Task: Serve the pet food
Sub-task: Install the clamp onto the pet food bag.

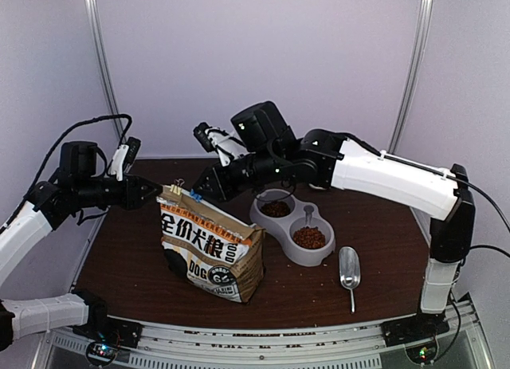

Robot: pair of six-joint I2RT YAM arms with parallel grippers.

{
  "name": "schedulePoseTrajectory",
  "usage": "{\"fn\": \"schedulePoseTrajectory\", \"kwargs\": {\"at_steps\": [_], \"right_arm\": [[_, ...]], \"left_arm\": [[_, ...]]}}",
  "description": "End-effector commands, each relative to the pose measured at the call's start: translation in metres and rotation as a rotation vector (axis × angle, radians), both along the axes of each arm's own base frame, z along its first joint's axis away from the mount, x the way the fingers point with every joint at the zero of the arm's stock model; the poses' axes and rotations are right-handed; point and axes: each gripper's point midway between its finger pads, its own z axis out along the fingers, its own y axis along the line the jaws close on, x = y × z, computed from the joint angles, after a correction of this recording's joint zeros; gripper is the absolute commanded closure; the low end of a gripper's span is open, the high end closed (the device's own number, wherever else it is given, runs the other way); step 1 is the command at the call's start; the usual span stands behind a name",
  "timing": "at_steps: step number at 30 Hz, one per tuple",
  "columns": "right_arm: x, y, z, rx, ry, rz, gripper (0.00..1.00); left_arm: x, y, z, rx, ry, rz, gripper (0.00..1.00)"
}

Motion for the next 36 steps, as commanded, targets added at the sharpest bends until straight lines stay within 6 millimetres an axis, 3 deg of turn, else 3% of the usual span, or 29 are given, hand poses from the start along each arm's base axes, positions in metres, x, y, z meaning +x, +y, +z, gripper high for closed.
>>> {"fn": "schedulePoseTrajectory", "kwargs": {"at_steps": [1,5,8,19,26,36], "right_arm": [[0.008,0.004,0.001,-0.026,-0.043,-0.024,1.0],[0.014,0.01,-0.008,-0.053,-0.047,-0.035,1.0],[0.018,0.014,-0.001,-0.042,-0.061,-0.039,1.0],[0.023,0.018,-0.023,-0.116,-0.044,-0.048,1.0],[0.014,0.016,-0.033,-0.161,-0.002,-0.01,1.0],[-0.005,-0.001,-0.042,-0.24,0.059,0.017,1.0]], "left_arm": [[0.004,0.0,-0.001,0.0,-0.023,-0.007,0.67],[0.004,-0.001,-0.002,0.0,-0.021,-0.009,0.72],[0.004,-0.001,-0.002,-0.001,-0.022,-0.011,0.75],[0.005,-0.002,-0.003,-0.003,-0.026,-0.02,0.89],[0.005,-0.005,-0.006,-0.01,-0.025,-0.032,0.99],[0.005,-0.008,-0.007,-0.019,-0.03,-0.047,1.0]]}}
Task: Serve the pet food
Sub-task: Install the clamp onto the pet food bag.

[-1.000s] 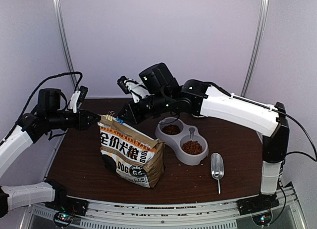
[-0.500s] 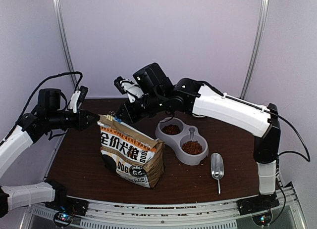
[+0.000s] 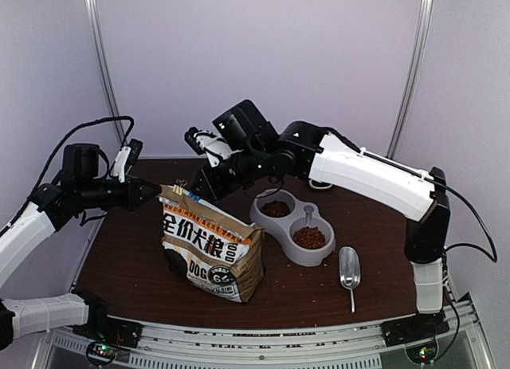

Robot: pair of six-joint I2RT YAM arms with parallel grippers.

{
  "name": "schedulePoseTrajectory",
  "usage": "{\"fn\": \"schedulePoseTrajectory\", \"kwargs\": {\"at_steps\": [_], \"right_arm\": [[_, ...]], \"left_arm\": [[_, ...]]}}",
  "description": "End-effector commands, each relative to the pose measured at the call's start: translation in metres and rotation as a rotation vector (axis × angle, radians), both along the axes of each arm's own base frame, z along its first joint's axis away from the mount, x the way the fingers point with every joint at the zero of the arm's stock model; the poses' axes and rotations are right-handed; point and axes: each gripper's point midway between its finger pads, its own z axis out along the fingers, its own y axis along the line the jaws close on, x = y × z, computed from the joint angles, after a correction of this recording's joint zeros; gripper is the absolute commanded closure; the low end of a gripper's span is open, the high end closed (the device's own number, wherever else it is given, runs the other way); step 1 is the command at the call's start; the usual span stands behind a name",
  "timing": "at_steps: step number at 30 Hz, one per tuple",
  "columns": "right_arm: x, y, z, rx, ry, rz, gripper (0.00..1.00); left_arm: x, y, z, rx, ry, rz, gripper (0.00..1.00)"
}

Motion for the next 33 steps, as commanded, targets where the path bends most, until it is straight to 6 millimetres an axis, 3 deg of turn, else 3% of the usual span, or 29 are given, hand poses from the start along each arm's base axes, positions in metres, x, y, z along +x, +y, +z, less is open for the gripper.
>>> {"fn": "schedulePoseTrajectory", "kwargs": {"at_steps": [1,10,19,33], "right_arm": [[-0.025,-0.015,-0.022,-0.112,0.082,0.042,1.0],[-0.034,-0.037,-0.033,-0.213,0.105,0.024,1.0],[-0.045,-0.058,-0.024,-0.248,0.123,0.034,1.0],[-0.067,-0.086,-0.03,-0.354,0.165,0.108,1.0]], "left_arm": [[0.003,-0.002,0.0,-0.009,-0.026,-0.016,1.0],[0.004,0.0,-0.001,-0.002,-0.031,-0.005,1.0],[0.004,-0.001,-0.002,0.001,-0.029,-0.008,1.0],[0.003,-0.002,-0.002,-0.001,-0.03,-0.02,1.0]]}}
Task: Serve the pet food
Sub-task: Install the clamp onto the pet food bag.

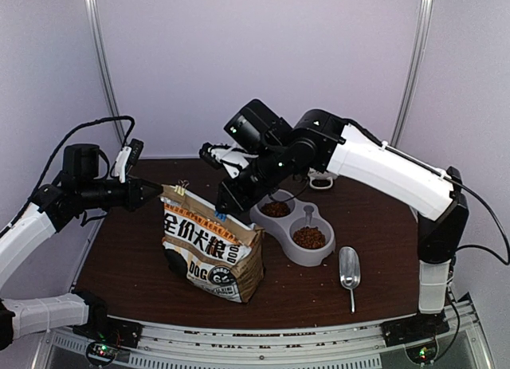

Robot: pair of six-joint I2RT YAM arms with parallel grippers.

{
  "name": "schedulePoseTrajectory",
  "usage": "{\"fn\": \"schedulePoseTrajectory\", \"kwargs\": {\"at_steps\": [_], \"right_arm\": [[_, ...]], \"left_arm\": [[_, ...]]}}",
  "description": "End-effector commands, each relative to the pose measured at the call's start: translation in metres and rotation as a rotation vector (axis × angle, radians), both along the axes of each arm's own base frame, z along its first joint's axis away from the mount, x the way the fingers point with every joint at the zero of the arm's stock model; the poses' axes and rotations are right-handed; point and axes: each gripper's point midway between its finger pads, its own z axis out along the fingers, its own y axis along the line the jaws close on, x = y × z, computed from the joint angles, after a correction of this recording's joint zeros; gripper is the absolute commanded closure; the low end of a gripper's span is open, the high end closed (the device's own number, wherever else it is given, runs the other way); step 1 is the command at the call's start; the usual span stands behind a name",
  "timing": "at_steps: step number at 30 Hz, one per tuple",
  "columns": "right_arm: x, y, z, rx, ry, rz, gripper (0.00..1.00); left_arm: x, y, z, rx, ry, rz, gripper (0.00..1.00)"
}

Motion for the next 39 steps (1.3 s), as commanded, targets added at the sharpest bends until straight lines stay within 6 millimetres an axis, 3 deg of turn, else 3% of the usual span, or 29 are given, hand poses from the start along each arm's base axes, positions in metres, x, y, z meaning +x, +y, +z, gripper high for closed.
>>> {"fn": "schedulePoseTrajectory", "kwargs": {"at_steps": [1,13,20,27,28,29,33,39], "right_arm": [[-0.031,-0.032,-0.015,-0.14,0.075,0.075,1.0],[-0.033,-0.05,-0.014,-0.21,0.065,0.101,1.0],[-0.037,-0.054,-0.023,-0.236,0.097,0.137,1.0],[-0.034,-0.047,-0.019,-0.196,0.102,0.128,1.0],[-0.032,-0.046,-0.017,-0.187,0.098,0.123,0.96],[-0.032,-0.045,-0.014,-0.175,0.093,0.12,0.89],[-0.021,-0.043,0.004,-0.11,0.043,0.087,0.5],[-0.009,-0.044,0.043,0.059,-0.032,0.046,0.26]], "left_arm": [[0.002,0.0,-0.003,0.01,-0.018,-0.005,1.0],[0.001,-0.001,-0.002,0.007,-0.024,-0.019,1.0],[-0.001,-0.003,-0.001,0.002,-0.031,-0.036,1.0],[-0.002,-0.004,0.001,-0.001,-0.041,-0.043,1.0],[-0.002,-0.004,0.002,0.0,-0.045,-0.042,0.99],[-0.002,-0.003,0.003,0.0,-0.05,-0.041,0.93],[-0.002,0.002,0.014,0.008,-0.091,-0.012,0.68],[0.0,0.012,0.054,-0.002,-0.189,0.055,0.36]]}}
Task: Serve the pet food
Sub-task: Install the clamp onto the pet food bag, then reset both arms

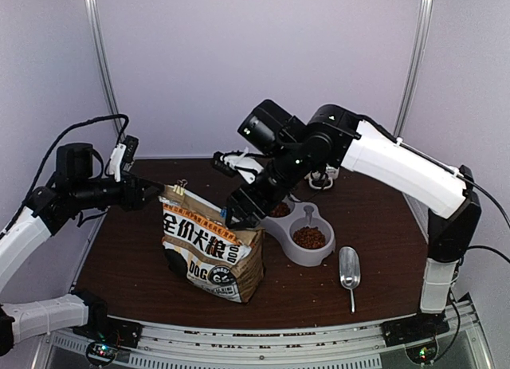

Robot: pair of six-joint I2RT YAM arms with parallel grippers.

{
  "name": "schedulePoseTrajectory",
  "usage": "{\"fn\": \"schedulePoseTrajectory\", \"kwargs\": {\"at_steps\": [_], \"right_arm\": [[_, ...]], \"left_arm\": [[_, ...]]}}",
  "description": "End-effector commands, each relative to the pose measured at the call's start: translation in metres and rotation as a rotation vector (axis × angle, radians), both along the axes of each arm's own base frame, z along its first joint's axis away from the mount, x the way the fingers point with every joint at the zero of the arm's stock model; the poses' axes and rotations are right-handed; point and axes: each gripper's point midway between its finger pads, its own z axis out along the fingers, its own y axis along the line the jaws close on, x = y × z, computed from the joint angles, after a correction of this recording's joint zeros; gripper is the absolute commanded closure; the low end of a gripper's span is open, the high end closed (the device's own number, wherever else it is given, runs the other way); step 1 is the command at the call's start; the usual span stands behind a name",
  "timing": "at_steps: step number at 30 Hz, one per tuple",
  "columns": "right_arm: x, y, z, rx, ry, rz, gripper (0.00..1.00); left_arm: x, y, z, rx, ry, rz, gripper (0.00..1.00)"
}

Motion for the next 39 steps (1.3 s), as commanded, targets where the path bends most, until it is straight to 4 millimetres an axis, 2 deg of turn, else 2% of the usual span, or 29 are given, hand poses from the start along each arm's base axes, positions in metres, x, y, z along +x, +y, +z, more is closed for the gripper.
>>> {"fn": "schedulePoseTrajectory", "kwargs": {"at_steps": [1,5,9,11,14,15,16,17,19,22,24,25,28,31,32,33,34,36,39], "right_arm": [[0.007,-0.009,0.06,0.199,-0.081,-0.033,0.23],[0.016,-0.022,0.089,0.346,-0.139,-0.076,0.19],[0.045,-0.055,0.106,0.467,-0.195,-0.207,0.15],[0.066,-0.08,0.105,0.502,-0.221,-0.298,0.15],[0.098,-0.124,0.085,0.494,-0.259,-0.442,0.14],[0.109,-0.141,0.074,0.482,-0.274,-0.494,0.14],[0.119,-0.159,0.066,0.476,-0.293,-0.546,0.14],[0.127,-0.179,0.041,0.445,-0.291,-0.602,0.14],[0.142,-0.218,0.016,0.442,-0.296,-0.711,0.14],[0.163,-0.288,-0.017,0.446,-0.318,-0.898,0.14],[0.169,-0.333,-0.038,0.438,-0.345,-1.017,0.14],[0.17,-0.352,-0.045,0.434,-0.376,-1.065,0.14],[0.159,-0.404,-0.059,0.381,-0.507,-1.203,0.15],[0.14,-0.44,-0.059,0.38,-0.678,-1.301,0.14],[0.133,-0.451,-0.054,0.396,-0.75,-1.336,0.13],[0.127,-0.458,-0.057,0.398,-0.791,-1.361,0.12],[0.121,-0.464,-0.068,0.386,-0.816,-1.38,0.12],[0.116,-0.473,-0.07,0.39,-0.884,-1.408,0.12],[0.115,-0.479,-0.068,0.371,-0.934,-1.412,0.12]], "left_arm": [[0.006,0.01,0.048,-0.025,-0.13,0.068,0.32],[0.02,0.017,0.073,-0.054,-0.156,0.145,0.17],[0.052,0.037,0.08,0.001,-0.127,0.284,0.12],[0.07,0.057,0.081,0.021,-0.126,0.369,0.11],[0.085,0.106,0.076,0.02,-0.121,0.519,0.1],[0.088,0.128,0.068,0.016,-0.111,0.587,0.09],[0.089,0.158,0.052,0.023,-0.088,0.687,0.08],[0.088,0.179,0.037,0.034,-0.064,0.761,0.07],[0.085,0.215,-0.001,0.043,-0.007,0.883,0.06],[0.082,0.252,-0.06,-0.052,0.056,0.986,0.04],[0.077,0.272,-0.088,-0.05,0.062,1.068,0.04],[0.074,0.277,-0.099,-0.022,0.057,1.092,0.04],[0.062,0.29,-0.11,0.055,-0.029,1.159,0.03],[0.055,0.289,-0.114,0.111,-0.127,1.145,0.02],[0.055,0.284,-0.117,0.126,-0.149,1.117,0.02],[0.057,0.28,-0.118,0.14,-0.169,1.095,0.02],[0.055,0.275,-0.131,0.168,-0.16,1.077,0.02],[0.063,0.267,-0.127,0.183,-0.192,1.046,0.02],[0.078,0.244,-0.111,0.267,-0.316,0.967,0.02]]}}
